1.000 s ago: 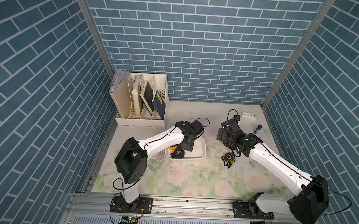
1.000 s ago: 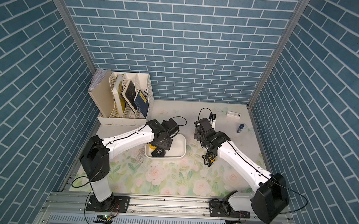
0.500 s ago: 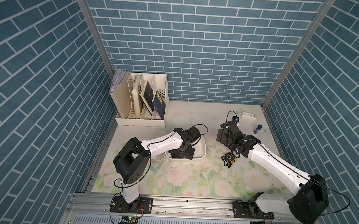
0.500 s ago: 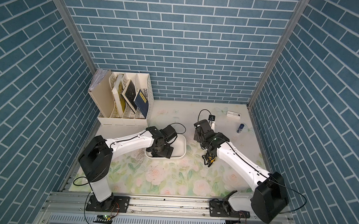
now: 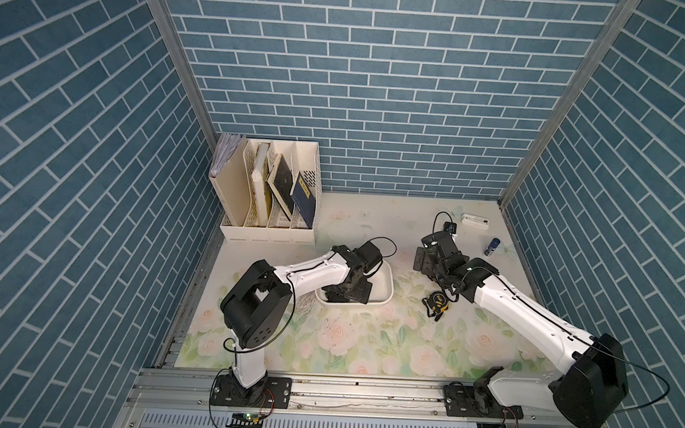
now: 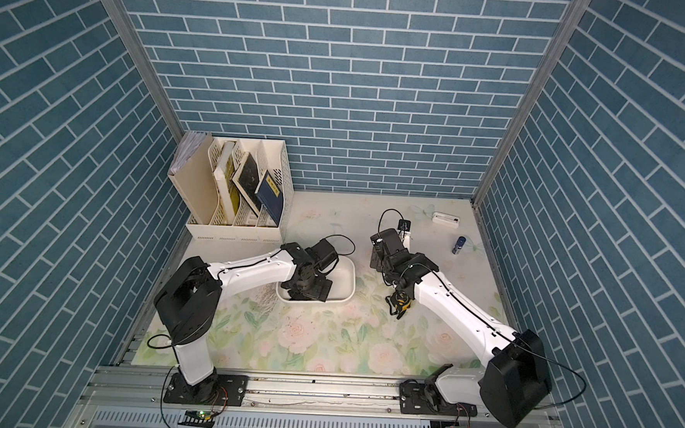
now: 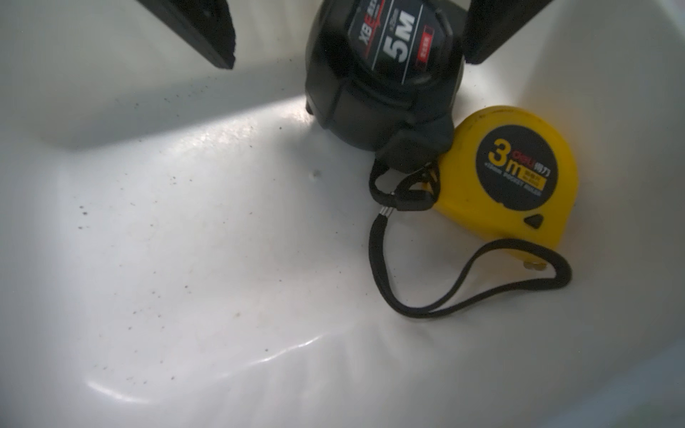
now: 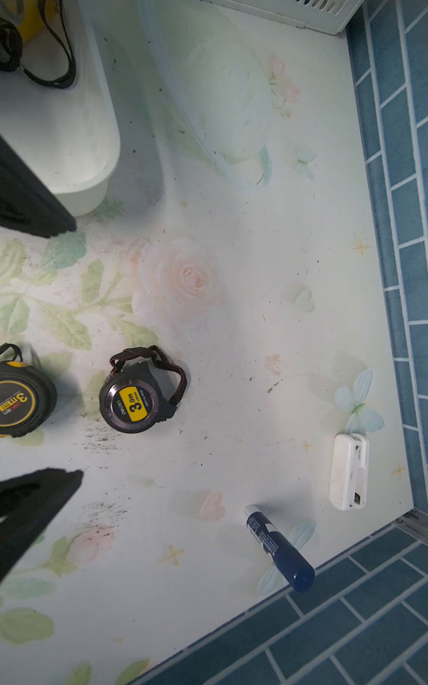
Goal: Take the tape measure out of the storage box
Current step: Pick up the tape measure from the storage box.
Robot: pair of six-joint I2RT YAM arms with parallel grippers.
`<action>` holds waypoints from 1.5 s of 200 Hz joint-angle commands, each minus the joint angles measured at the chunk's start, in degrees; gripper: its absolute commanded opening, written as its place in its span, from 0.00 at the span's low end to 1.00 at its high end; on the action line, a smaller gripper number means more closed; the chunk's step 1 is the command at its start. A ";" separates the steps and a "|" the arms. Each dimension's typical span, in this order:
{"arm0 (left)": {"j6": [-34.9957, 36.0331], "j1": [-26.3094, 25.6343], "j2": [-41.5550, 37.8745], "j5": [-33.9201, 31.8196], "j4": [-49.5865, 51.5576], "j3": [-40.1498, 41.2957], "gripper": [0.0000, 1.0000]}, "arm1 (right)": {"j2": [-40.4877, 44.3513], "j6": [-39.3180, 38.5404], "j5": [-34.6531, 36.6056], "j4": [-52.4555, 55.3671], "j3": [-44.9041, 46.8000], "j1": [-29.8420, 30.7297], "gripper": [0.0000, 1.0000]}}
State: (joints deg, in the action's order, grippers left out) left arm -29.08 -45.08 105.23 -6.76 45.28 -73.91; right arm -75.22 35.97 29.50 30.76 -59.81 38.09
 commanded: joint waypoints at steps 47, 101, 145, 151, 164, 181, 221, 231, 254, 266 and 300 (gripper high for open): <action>2.27 2.01 1.38 -0.15 -0.80 0.80 1.00 | -1.40 -1.07 -0.19 -0.40 0.16 -0.29 1.00; 2.78 2.45 1.03 2.34 -2.09 2.26 0.95 | -2.39 -1.07 -0.05 -0.40 -0.31 -0.41 1.00; 3.24 3.06 0.92 3.59 -2.60 2.63 0.75 | -2.47 -1.05 0.35 -0.05 -0.48 -0.47 1.00; 3.28 3.06 0.93 3.67 -2.78 2.63 0.70 | -2.47 -1.07 0.36 0.00 -0.54 -0.50 1.00; 3.32 3.22 1.03 3.95 -3.15 2.63 0.60 | -2.56 -1.07 0.38 -0.04 -0.49 -0.49 1.00; 3.63 3.32 1.19 4.04 -3.53 1.74 0.49 | -2.56 -0.99 0.30 -0.20 -0.39 -0.47 1.00; 4.31 3.81 2.09 3.75 -1.34 -5.43 0.26 | -2.74 -1.07 -0.31 -1.48 0.19 -0.48 1.00; 4.30 3.90 1.78 4.11 -0.21 -8.13 0.20 | -2.65 -0.99 -0.36 -1.91 0.53 -0.48 1.00; 3.92 4.08 0.65 5.67 3.04 -15.46 0.00 | -1.76 -0.66 -0.91 -3.02 1.77 -0.48 1.00; 3.28 4.54 0.16 6.71 4.05 -19.00 0.00 | -0.72 -0.38 -0.94 -3.84 2.63 -0.52 0.99; -0.22 7.29 -0.59 13.12 1.31 -26.25 0.00 | 6.98 0.61 -1.60 -9.57 7.43 -0.55 0.97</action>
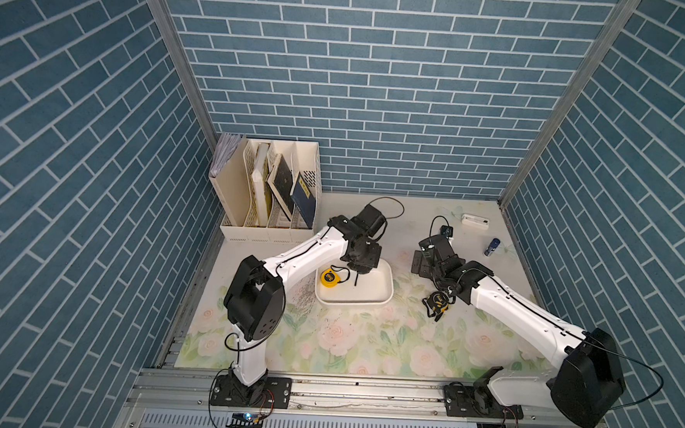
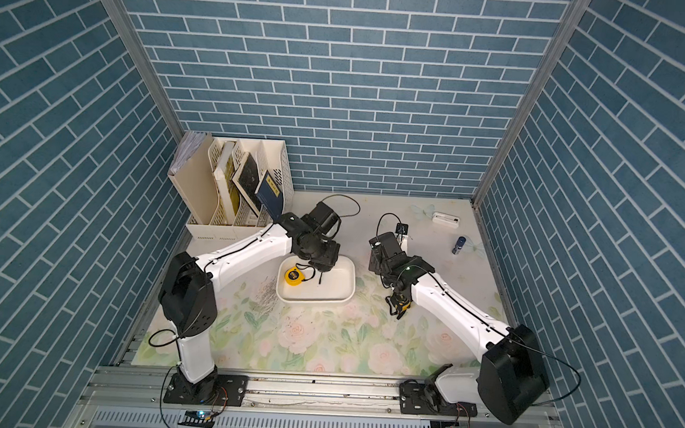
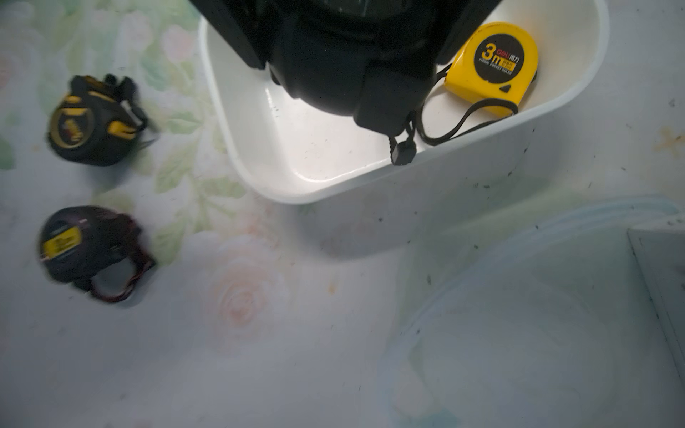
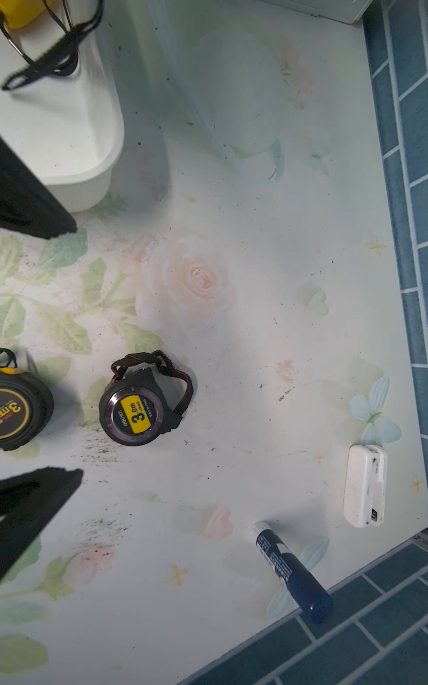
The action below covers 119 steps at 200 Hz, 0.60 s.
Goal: Take the tape measure out of the storage box
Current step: Pick up the tape measure from the storage box.
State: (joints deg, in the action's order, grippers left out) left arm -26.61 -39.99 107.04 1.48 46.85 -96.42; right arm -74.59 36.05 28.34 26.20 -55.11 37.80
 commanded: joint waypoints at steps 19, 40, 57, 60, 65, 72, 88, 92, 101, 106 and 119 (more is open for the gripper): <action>-6.45 3.72 -3.13 9.27 -5.18 -4.36 0.00 | 13.74 0.30 -2.72 -12.15 7.77 -0.17 0.95; -12.73 4.98 -4.40 14.95 -13.41 -2.89 0.00 | 19.27 -1.69 -8.08 -20.85 12.40 -0.23 0.93; -17.67 5.09 -4.89 18.51 -19.43 -1.72 0.00 | 20.94 -3.30 -13.22 -27.58 14.94 -0.21 0.91; -18.41 5.14 -4.91 18.99 -20.22 -1.61 0.00 | 21.09 -3.49 -14.33 -29.04 15.37 -0.21 0.91; -19.58 5.11 -4.89 19.65 -21.45 -1.35 0.00 | 21.15 -3.94 -16.05 -31.26 15.98 -0.19 0.90; -21.36 5.29 -5.16 20.89 -23.49 -0.75 0.00 | 20.86 -4.61 -18.33 -34.18 16.53 -0.23 0.90; -25.55 5.60 -5.52 23.79 -28.40 1.32 0.00 | 19.06 -5.82 -21.73 -38.90 16.74 -0.21 0.89; -26.49 5.62 -5.60 24.41 -29.76 1.82 0.00 | 18.54 -6.09 -22.40 -39.91 16.72 -0.25 0.88; -28.69 5.60 -5.87 25.42 -32.32 2.82 0.00 | 17.27 -6.61 -23.99 -42.00 16.54 -0.21 0.87; -29.63 5.56 -5.84 25.74 -33.32 3.05 0.00 | 16.63 -6.97 -24.68 -42.86 16.34 -0.20 0.87; -31.31 5.62 -5.75 26.45 -35.06 3.17 0.00 | 15.24 -7.99 -26.03 -44.49 15.65 -0.22 0.85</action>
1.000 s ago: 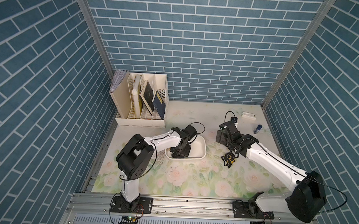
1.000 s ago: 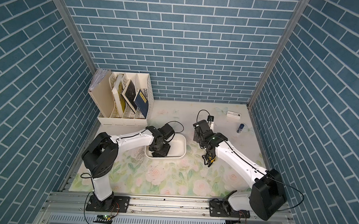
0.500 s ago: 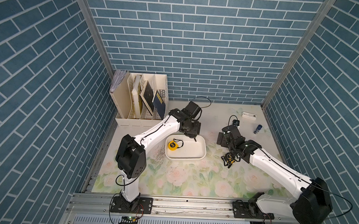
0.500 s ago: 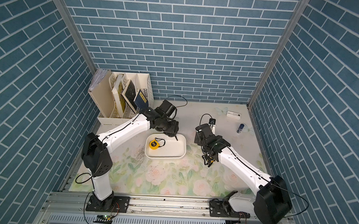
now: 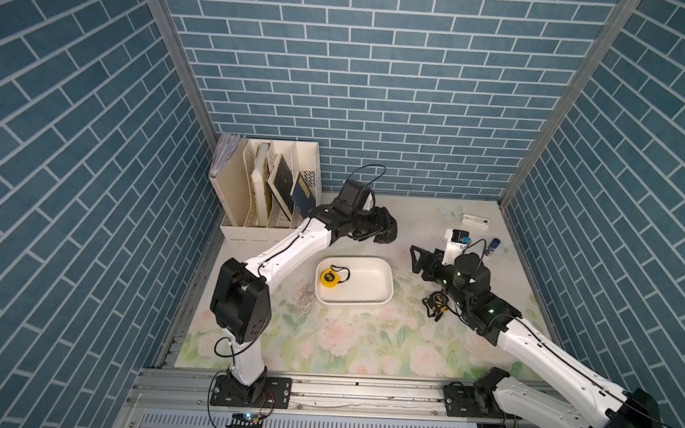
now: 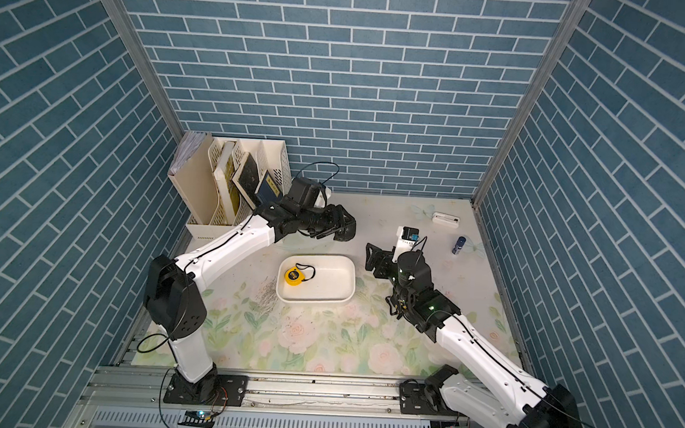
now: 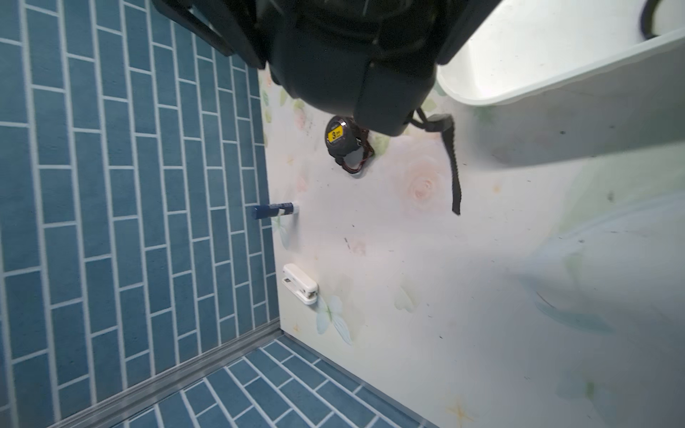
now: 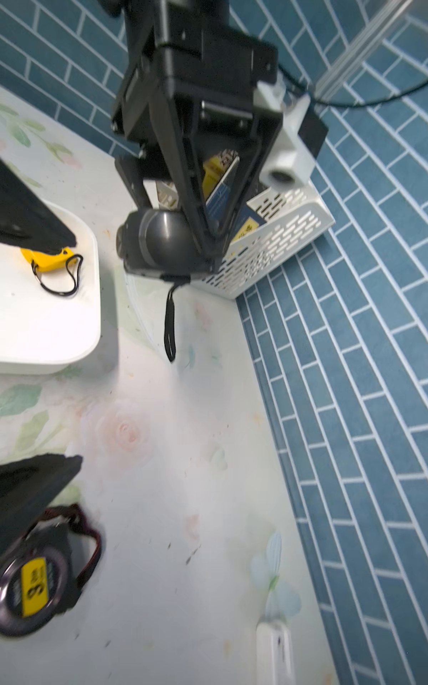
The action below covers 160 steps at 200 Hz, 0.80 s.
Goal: Take the tape measure out of the storage box
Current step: Pick up the tape measure from the storage box.
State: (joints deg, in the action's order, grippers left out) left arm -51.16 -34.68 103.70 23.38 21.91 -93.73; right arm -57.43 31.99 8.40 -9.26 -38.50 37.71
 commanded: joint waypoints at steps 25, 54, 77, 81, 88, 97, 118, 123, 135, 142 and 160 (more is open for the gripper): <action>-8.72 0.31 -2.72 4.88 -12.23 1.06 0.00 | -3.56 -5.41 -8.47 -11.55 -1.83 -0.15 0.84; -10.05 0.25 -2.94 5.49 -13.75 2.11 0.00 | -5.23 -6.15 -10.74 -12.58 -2.55 0.03 0.84; -11.36 0.25 -2.99 5.97 -15.38 3.12 0.00 | -6.16 -6.52 -10.93 -14.58 -2.62 -0.05 0.83; -11.34 0.20 -2.99 6.04 -15.47 3.13 0.00 | -6.40 -6.77 -10.74 -14.82 -2.85 -0.06 0.83; -11.35 0.22 -2.98 6.07 -15.38 3.12 0.00 | -6.86 -7.29 -10.52 -15.23 -3.22 -0.06 0.83; -11.34 0.22 -2.96 5.98 -15.16 3.16 0.00 | -7.52 -8.02 -10.13 -15.61 -3.80 0.00 0.83; -11.40 0.21 -3.31 6.07 -15.02 3.36 0.00 | -9.54 -9.97 -9.52 -15.88 -5.77 0.03 0.82; -11.39 0.15 -3.38 6.13 -15.05 3.43 0.00 | -10.24 -10.38 -9.44 -15.83 -6.22 -0.01 0.82; -11.27 0.14 -3.68 6.43 -15.31 3.64 0.00 | -11.62 -11.26 -9.46 -16.00 -7.13 -0.03 0.82; -11.10 0.14 -3.76 6.53 -15.29 3.76 0.00 | -12.35 -11.63 -9.55 -16.42 -7.48 -0.21 0.81; -11.23 0.22 -4.55 6.42 -15.63 4.70 0.00 | -14.53 -12.38 -10.06 -16.67 -8.98 -0.12 0.80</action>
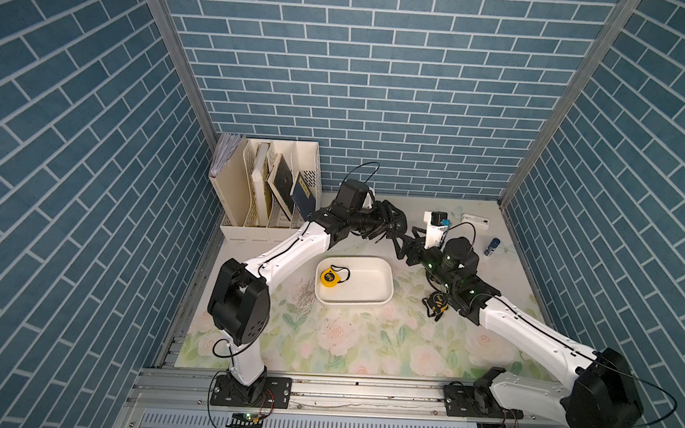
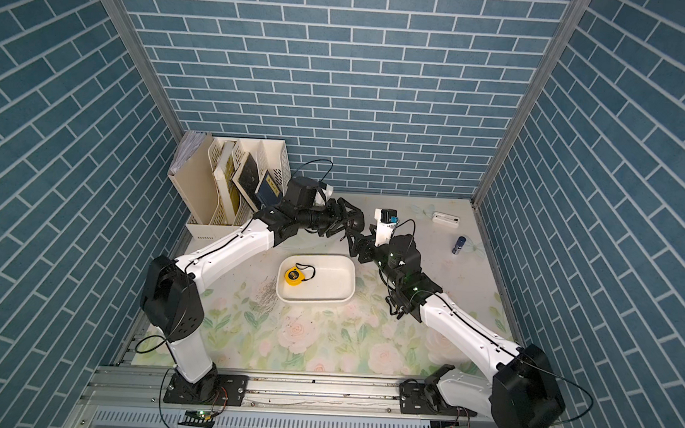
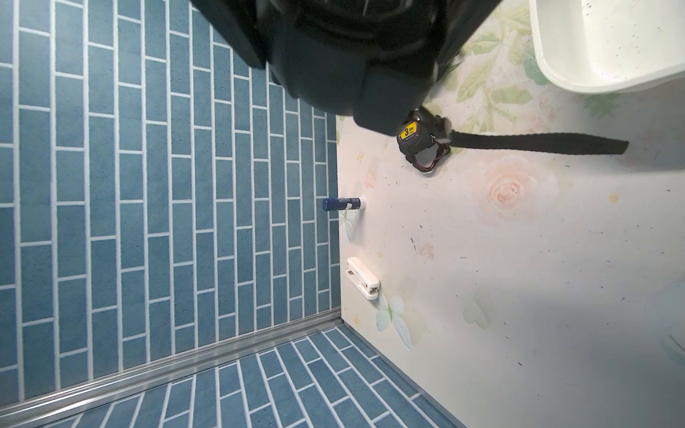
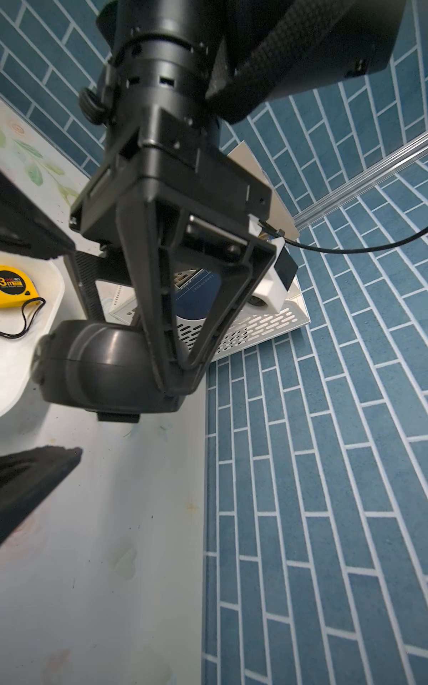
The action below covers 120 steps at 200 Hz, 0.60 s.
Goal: Take the tape measure out of the storage box
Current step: Pick up the tape measure from the storage box.
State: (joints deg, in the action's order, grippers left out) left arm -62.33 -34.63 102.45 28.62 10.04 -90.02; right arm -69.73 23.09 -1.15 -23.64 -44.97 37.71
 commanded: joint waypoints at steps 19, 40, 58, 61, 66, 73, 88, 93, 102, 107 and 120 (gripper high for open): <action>-0.08 0.12 -4.09 1.09 -4.07 1.69 0.00 | -4.33 -3.74 -0.75 -2.68 -3.85 -0.10 0.79; 0.00 0.14 -4.44 1.25 -4.16 1.98 0.00 | -6.03 -4.08 -0.28 -3.20 -4.45 -0.15 0.76; -0.04 0.17 -4.69 1.52 -4.34 2.13 0.00 | -7.00 -4.58 0.30 -3.60 -5.18 -0.19 0.73; 0.06 0.15 -4.73 1.52 -4.41 2.13 0.00 | -7.21 -4.69 0.41 -3.65 -5.28 -0.19 0.72; 0.05 0.13 -4.78 1.60 -4.33 2.13 0.00 | -7.57 -4.78 0.55 -3.68 -5.55 -0.10 0.71; 0.14 0.18 -4.74 1.69 -4.50 2.26 0.00 | -8.15 -5.13 0.83 -3.57 -6.04 -0.27 0.69; 0.18 0.16 -4.88 2.04 -4.81 2.54 0.00 | -9.53 -5.47 0.94 -3.23 -7.28 -0.63 0.65; 0.18 0.11 -4.81 2.13 -4.86 2.65 0.00 | -9.88 -5.58 0.76 -3.47 -7.66 -0.67 0.63; 0.19 0.10 -4.90 2.12 -4.92 2.81 0.00 | -10.61 -5.82 0.62 -3.67 -8.28 -0.73 0.60; 0.13 0.15 -5.06 2.18 -4.86 2.90 0.00 | -11.00 -5.87 0.62 -3.58 -8.65 -0.83 0.58; 0.27 0.14 -5.13 2.23 -4.82 3.05 0.00 | -11.86 -5.89 0.69 -3.70 -9.37 -0.79 0.52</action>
State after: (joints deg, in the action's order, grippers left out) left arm -62.35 -34.63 99.74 29.61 7.97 -87.39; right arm -80.12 18.92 -1.08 -25.36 -51.88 37.32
